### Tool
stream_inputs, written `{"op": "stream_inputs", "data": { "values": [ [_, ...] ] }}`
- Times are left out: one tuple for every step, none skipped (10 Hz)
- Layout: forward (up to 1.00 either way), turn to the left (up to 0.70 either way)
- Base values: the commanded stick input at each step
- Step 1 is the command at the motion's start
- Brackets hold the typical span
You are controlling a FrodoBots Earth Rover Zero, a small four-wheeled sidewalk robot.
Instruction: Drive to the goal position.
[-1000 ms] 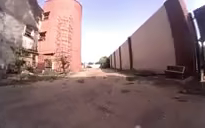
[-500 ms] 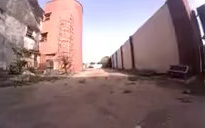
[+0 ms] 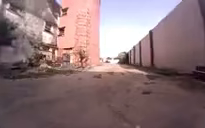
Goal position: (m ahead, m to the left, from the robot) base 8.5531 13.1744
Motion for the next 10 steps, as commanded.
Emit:
{"op": "stream_inputs", "data": {
  "values": [
    [0.49,0.49],
    [0.49,0.49],
    [0.49,0.49],
    [0.49,0.49],
    [0.49,0.49],
    [0.49,0.49],
    [0.49,0.49],
    [0.49,0.49],
    [0.51,0.44],
    [0.49,0.38]
  ]
}}
